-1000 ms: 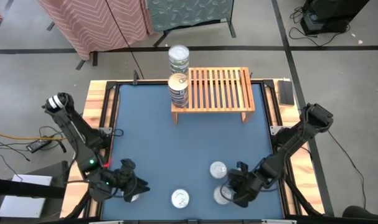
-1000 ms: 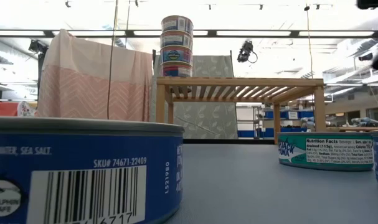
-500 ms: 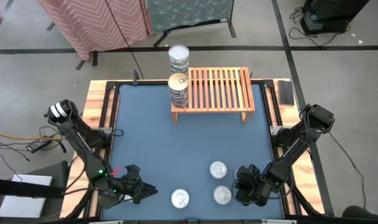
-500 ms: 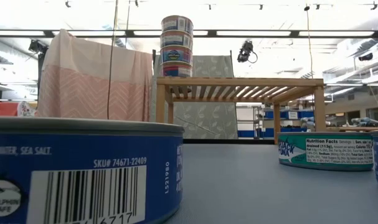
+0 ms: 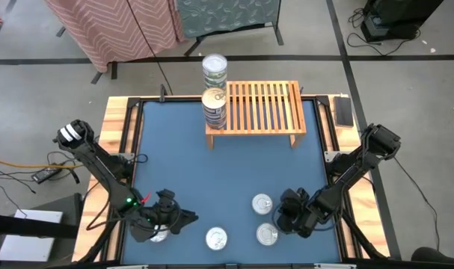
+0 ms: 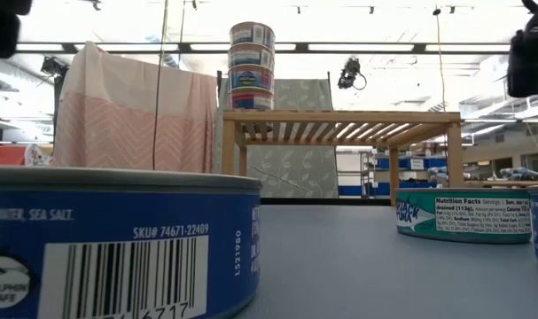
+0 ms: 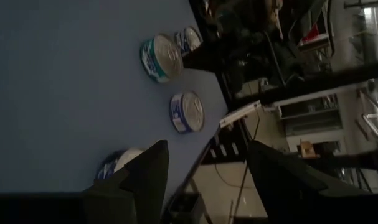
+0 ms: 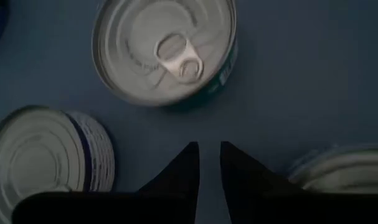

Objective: Stack canned seafood by type on shelf
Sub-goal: Adjust the dark green tuna can on the table

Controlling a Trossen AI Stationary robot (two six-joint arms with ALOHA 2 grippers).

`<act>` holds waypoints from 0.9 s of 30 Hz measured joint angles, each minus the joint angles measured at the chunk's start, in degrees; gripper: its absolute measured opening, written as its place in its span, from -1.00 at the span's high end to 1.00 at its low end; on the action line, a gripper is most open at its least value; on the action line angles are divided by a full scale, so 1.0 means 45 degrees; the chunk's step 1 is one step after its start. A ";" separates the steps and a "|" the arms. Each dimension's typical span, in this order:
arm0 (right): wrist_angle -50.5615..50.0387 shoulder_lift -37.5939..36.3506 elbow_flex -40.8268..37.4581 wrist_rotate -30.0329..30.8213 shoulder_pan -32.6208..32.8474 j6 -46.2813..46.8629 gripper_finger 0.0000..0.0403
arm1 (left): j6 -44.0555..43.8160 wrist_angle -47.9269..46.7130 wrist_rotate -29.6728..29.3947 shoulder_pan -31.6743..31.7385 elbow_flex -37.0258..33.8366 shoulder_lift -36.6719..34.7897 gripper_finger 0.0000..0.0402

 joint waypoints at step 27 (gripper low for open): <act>0.0273 0.0010 0.0919 -0.1010 -0.1674 -0.2811 0.65 | 0.1042 -0.0492 0.1606 0.2397 0.0007 -0.0005 -0.11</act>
